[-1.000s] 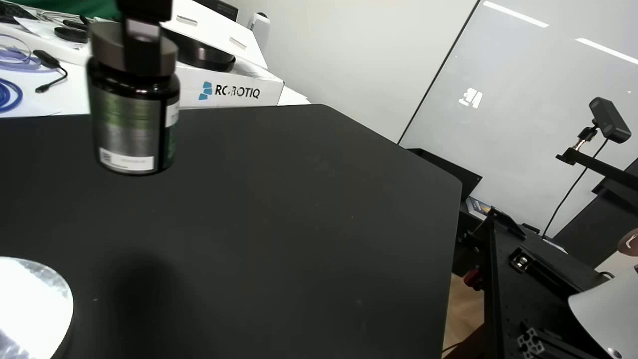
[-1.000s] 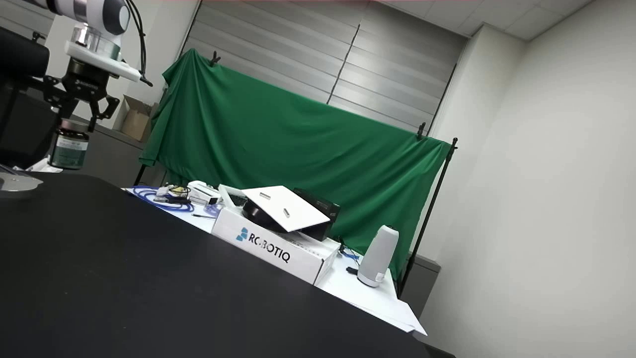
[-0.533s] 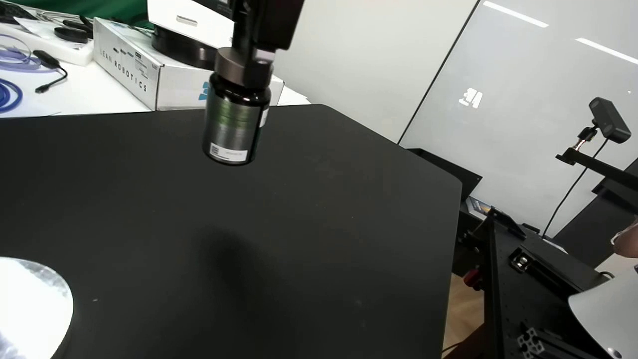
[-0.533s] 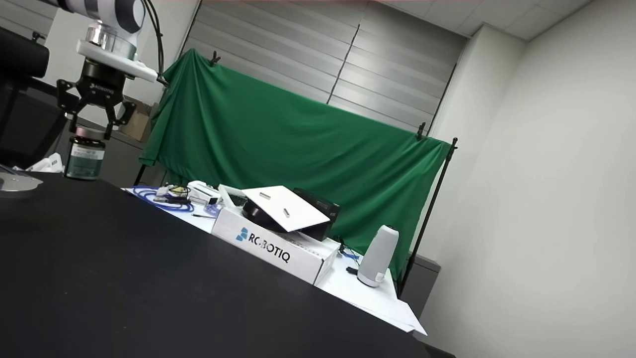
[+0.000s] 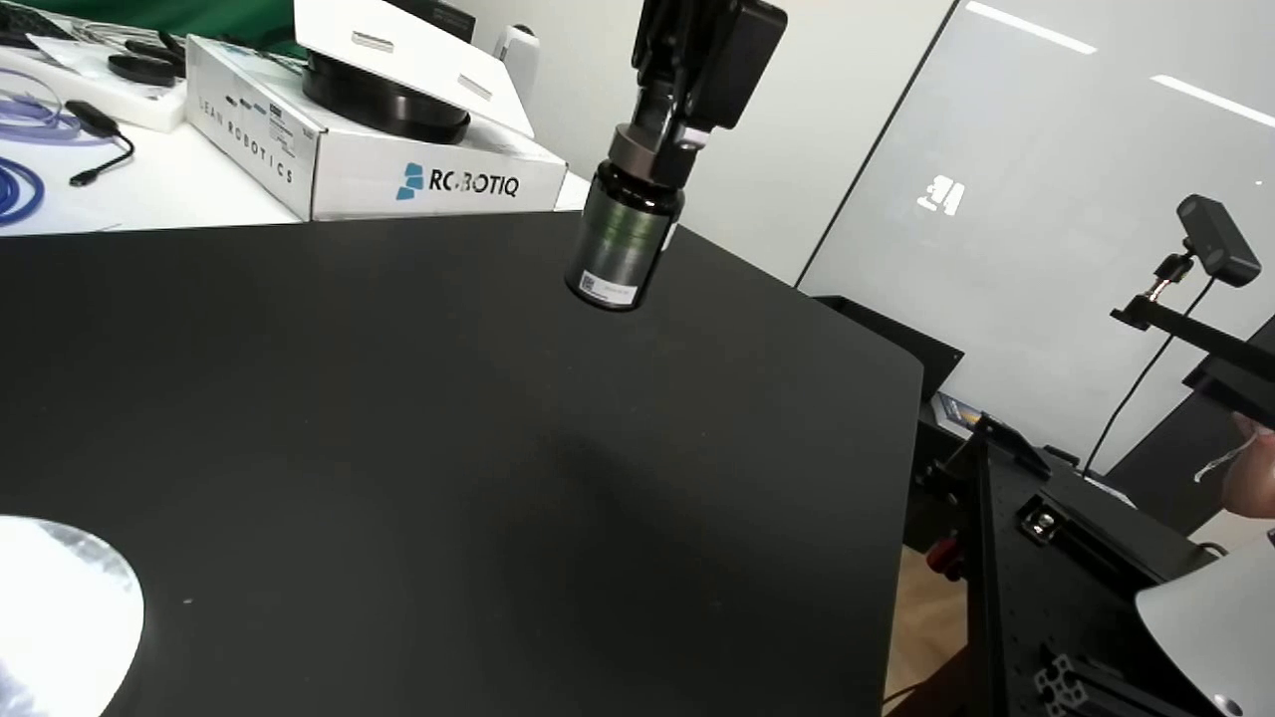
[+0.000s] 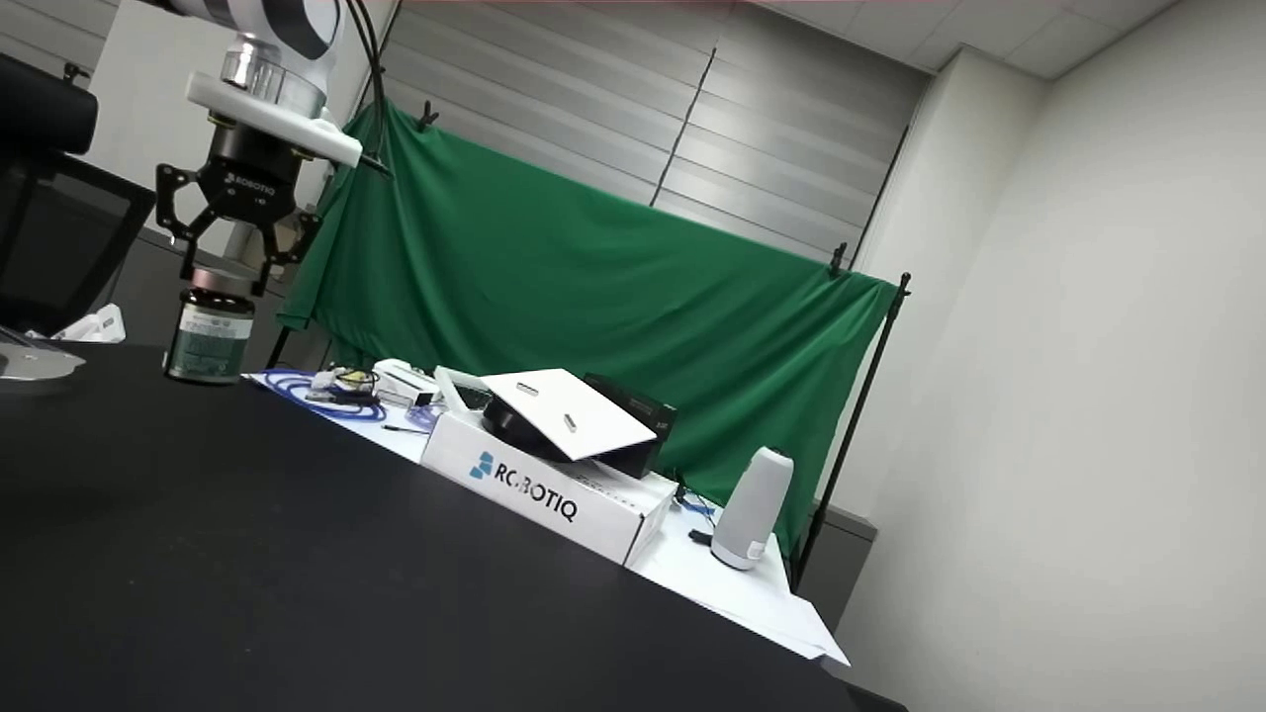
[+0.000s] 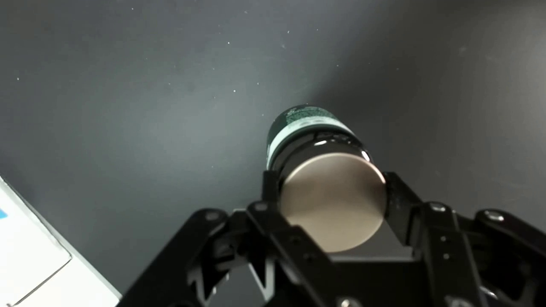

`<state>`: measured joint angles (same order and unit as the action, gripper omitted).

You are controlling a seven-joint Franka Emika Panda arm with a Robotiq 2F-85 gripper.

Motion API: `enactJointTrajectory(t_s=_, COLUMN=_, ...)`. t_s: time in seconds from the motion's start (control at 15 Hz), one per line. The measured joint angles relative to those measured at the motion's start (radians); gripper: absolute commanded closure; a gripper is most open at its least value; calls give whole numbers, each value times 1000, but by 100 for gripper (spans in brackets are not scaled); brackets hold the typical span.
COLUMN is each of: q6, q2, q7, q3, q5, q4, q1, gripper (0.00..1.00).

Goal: Pick up the vial and move it to the left, bring it back and put it down again, pick it up and move it forward

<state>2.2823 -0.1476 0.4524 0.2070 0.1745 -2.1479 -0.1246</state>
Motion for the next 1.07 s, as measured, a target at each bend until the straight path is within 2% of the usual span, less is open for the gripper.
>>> enactJointTrajectory(t_s=0.47, q6=2, q2=-13, q7=0, q3=3, q5=0, q4=2, q1=-16, gripper=39)
enactJointTrajectory(t_s=0.53, q6=2, q2=-13, q7=0, q3=3, q5=0, q4=2, q1=-16, gripper=64)
enactJointTrajectory(t_s=0.8, q6=10, q2=-23, q7=0, q3=-11, q5=1, q4=7, q1=-12, gripper=64)
enactJointTrajectory(t_s=1.07, q6=46, q2=-82, q7=0, q3=-64, q5=-1, q4=57, q1=31, gripper=64)
